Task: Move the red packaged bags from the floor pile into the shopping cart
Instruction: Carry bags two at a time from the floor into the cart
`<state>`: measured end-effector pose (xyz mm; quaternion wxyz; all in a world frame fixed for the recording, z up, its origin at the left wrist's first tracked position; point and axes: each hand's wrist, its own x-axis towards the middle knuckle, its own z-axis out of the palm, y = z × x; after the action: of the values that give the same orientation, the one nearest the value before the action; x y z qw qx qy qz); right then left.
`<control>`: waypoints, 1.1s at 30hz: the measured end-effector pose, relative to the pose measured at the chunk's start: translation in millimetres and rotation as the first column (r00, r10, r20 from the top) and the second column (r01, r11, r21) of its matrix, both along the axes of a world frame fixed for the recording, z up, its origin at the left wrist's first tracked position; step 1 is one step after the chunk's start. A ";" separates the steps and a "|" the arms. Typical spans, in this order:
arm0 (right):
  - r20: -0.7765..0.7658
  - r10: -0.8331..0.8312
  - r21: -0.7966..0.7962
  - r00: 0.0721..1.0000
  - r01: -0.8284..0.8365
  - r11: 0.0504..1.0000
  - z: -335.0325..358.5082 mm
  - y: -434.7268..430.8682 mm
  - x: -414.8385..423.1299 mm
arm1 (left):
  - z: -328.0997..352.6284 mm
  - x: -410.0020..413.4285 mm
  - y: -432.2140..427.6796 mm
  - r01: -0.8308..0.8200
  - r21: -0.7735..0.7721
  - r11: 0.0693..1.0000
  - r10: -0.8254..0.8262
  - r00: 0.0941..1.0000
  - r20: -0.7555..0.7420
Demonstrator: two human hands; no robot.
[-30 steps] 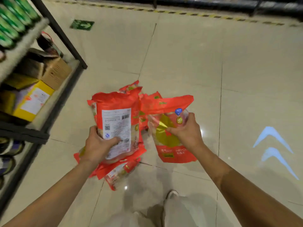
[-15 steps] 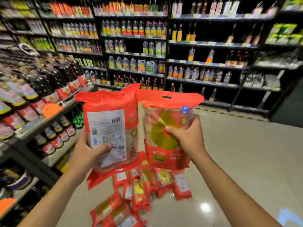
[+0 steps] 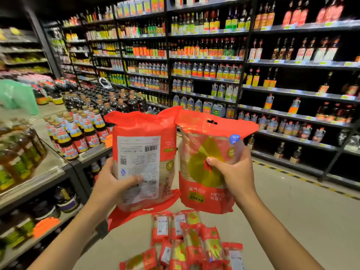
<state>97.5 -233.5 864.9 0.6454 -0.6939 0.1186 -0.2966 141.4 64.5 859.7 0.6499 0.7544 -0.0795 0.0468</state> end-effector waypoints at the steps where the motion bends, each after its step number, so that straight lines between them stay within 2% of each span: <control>1: 0.003 0.030 0.012 1.000 -0.030 0.999 -0.1 4.9 5.2 | 0.4 -4.5 6.8 -0.018 -0.001 1.000 0.018 1.000 -0.002; 6: 0.040 0.213 0.030 0.976 -0.214 0.976 -4.9 48.3 29.8 | 7.0 -37.8 51.8 -0.201 -0.016 0.979 0.201 0.979 -0.016; 10: 0.061 0.413 0.083 0.909 -0.417 0.905 -10.4 106.5 45.2 | 9.5 -81.0 98.4 -0.389 0.011 0.921 0.389 0.921 -0.004; 14: 0.082 0.581 0.100 0.810 -0.586 0.804 -10.8 180.5 44.2 | 9.3 -136.7 151.4 -0.594 0.020 0.804 0.594 0.805 0.015; 19: 0.122 0.758 0.091 0.641 -0.768 0.634 -11.5 275.2 13.8 | 13.9 -228.2 207.4 -0.773 0.037 0.633 0.773 0.634 0.018; 26: 0.063 0.900 0.035 0.431 -0.903 0.429 5.0 386.8 -66.8 | 24.3 -356.2 260.7 -0.903 0.004 0.429 0.903 0.429 0.014; 33: 0.054 0.951 -0.038 0.303 -0.952 0.305 19.9 482.0 -171.1 | 26.1 -478.0 325.2 -0.958 -0.042 0.284 0.959 0.284 0.027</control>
<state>-73.6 248.5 884.8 0.7000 -0.6199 -0.3342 0.1182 -336.6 389.7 885.8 0.4973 0.6452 0.3728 0.4444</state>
